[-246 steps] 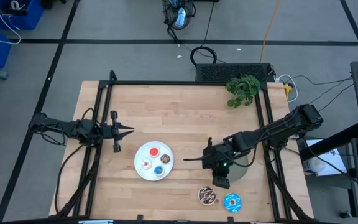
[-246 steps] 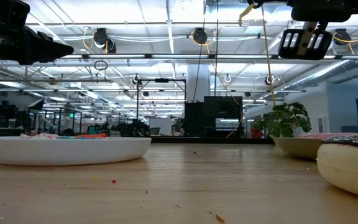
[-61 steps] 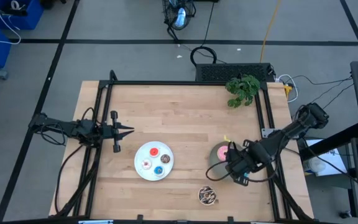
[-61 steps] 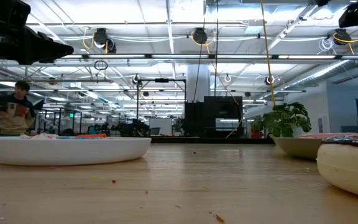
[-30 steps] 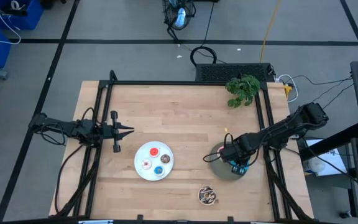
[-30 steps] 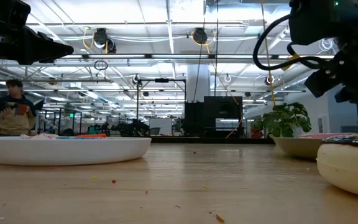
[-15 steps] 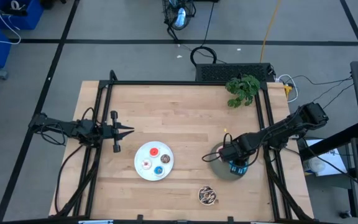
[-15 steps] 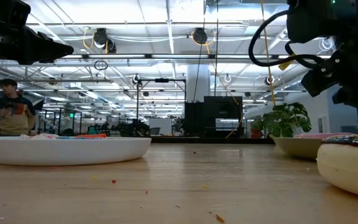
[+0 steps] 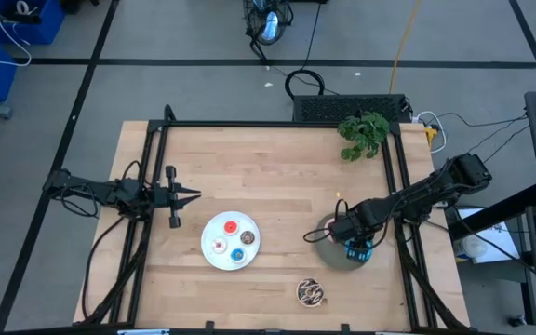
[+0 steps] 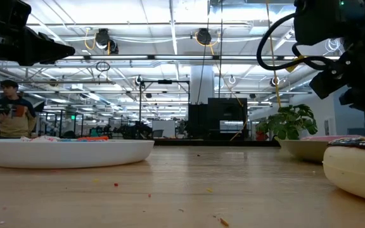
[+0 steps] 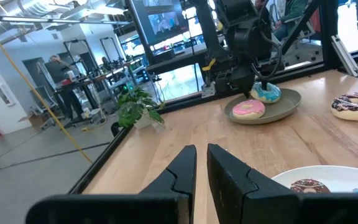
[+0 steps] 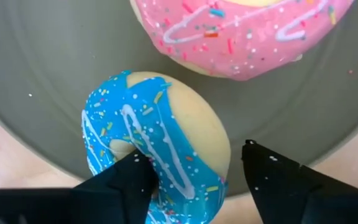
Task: Pick & Place donuts
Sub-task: Put the large blue donut on the gray plate, then put the large black donut on the gray plate
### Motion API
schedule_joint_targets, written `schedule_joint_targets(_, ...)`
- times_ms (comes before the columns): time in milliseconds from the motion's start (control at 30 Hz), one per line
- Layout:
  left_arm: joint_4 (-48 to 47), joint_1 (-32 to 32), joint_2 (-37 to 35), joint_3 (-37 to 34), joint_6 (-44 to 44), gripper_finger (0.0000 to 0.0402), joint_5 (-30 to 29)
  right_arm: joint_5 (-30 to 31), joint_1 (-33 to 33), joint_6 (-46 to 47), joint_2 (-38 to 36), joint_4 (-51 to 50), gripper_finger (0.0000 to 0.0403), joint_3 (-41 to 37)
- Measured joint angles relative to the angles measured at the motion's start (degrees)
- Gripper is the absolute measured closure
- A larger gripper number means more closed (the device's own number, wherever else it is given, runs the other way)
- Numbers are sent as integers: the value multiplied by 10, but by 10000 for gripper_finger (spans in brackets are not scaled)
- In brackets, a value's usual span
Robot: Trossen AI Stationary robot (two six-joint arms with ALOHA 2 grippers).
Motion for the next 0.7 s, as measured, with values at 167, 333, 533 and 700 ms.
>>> schedule_joint_targets(167,0,0,0,0,0,355,0,0,0,-5,0,-6,163,0)
schedule_joint_targets(333,0,0,0,0,0,355,0,2,-3,-29,-1,-17,154,18)
schedule_joint_targets(533,0,0,0,0,0,355,0,7,-10,-51,-1,-19,154,49)
schedule_joint_targets(700,0,0,0,0,0,355,0,19,-10,-57,-1,-33,154,51)
